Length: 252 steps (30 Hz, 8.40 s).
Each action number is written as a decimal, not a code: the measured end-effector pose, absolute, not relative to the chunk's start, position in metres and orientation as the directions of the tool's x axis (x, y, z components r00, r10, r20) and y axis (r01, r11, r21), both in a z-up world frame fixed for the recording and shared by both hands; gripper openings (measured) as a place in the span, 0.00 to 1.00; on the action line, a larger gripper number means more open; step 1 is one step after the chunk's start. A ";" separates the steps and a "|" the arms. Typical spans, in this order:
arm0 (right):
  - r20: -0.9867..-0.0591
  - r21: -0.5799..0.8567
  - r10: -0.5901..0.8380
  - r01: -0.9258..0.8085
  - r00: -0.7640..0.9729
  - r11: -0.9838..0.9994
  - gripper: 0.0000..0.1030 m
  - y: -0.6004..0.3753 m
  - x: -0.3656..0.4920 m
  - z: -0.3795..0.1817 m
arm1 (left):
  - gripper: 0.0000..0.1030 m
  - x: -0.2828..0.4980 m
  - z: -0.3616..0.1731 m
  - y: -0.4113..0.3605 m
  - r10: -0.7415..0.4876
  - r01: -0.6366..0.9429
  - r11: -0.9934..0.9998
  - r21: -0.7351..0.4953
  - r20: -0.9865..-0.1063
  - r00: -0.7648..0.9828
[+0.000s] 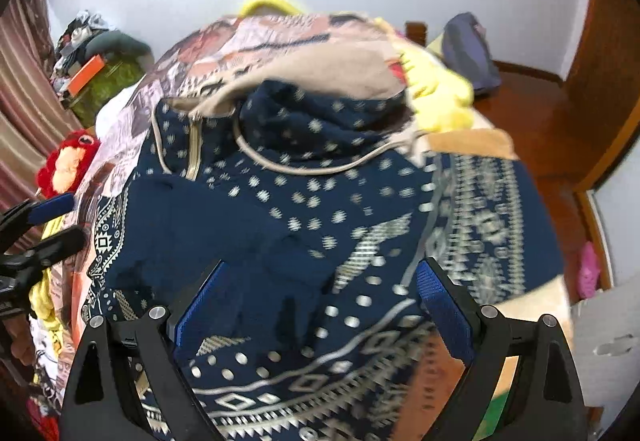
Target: Fold large clothes
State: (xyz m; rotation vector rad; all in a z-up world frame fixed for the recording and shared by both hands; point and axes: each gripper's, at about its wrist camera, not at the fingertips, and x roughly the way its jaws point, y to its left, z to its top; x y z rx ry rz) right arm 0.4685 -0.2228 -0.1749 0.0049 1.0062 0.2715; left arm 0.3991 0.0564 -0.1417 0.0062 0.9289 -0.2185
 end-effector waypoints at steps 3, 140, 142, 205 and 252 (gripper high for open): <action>-0.866 0.147 0.229 -0.211 0.444 0.966 0.90 -0.212 0.480 -0.201 | 0.77 0.387 -0.165 0.108 -0.119 0.095 0.992 -0.079 -0.823 0.555; -0.807 0.255 0.078 0.226 0.585 0.940 0.07 -0.416 0.524 -0.211 | 0.83 0.430 -0.221 0.036 -0.140 0.145 0.987 -0.073 -0.838 0.528; -0.789 0.267 0.098 0.195 0.606 0.944 0.06 -0.407 0.520 -0.195 | 0.83 0.424 -0.212 0.040 -0.135 0.143 0.987 -0.067 -0.828 0.544; -0.868 0.216 0.195 -0.008 0.457 0.976 0.05 -0.372 0.408 -0.199 | 0.61 0.435 -0.204 -0.133 -0.146 0.479 0.868 0.132 -0.854 0.499; -0.919 0.120 0.170 -0.158 0.355 0.980 0.05 -0.282 0.446 -0.256 | 0.52 0.367 -0.215 0.036 -0.091 0.209 0.978 0.011 -0.877 0.471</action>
